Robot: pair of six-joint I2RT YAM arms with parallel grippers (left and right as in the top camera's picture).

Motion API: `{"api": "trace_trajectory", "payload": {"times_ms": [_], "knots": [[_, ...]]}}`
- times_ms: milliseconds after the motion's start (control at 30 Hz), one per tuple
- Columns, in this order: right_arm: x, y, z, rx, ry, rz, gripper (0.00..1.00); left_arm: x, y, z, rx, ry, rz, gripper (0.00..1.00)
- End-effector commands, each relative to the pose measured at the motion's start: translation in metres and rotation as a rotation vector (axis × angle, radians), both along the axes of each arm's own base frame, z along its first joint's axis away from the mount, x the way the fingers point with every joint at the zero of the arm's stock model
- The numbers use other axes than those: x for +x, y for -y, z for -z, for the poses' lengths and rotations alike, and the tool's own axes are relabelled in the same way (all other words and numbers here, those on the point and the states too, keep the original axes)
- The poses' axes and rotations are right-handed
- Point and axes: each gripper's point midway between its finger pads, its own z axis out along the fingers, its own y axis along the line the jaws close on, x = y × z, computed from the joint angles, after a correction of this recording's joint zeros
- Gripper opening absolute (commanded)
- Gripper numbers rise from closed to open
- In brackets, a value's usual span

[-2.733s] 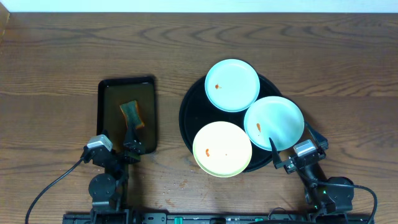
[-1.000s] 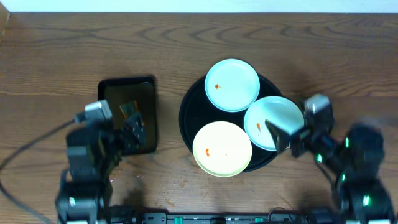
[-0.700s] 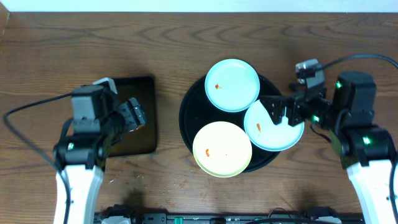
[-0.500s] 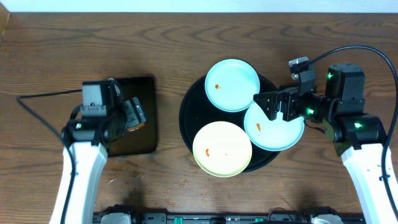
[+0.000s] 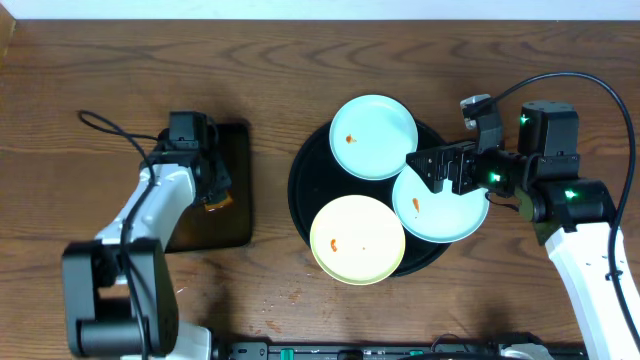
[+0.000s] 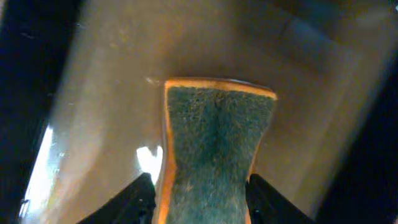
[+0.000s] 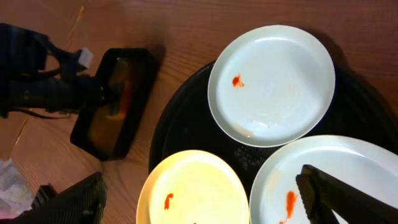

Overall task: Clean dirty plates on tray and stack at the side
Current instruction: 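Lower left gripper into water tray and grasp the orange-green sponge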

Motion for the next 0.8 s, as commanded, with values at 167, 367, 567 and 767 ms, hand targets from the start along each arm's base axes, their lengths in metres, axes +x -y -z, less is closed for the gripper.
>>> {"api": "trace_trajectory", "payload": {"times_ms": [167, 367, 567, 767], "knots": [[0.002, -0.002, -0.006, 0.002, 0.008, 0.003, 0.96, -0.008, 0.001, 0.046, -0.007, -0.133, 0.025, 0.08], [0.002, -0.002, -0.006, 0.002, 0.007, 0.003, 0.97, -0.004, 0.001, 0.016, -0.005, -0.069, 0.025, 0.07], [0.002, -0.002, -0.006, 0.002, 0.007, 0.003, 0.97, -0.007, 0.001, -0.035, 0.001, 0.039, 0.025, 0.32], [0.002, -0.002, -0.006, 0.002, 0.007, 0.003, 0.97, -0.015, 0.001, -0.036, 0.001, 0.023, 0.025, 0.35]]}}
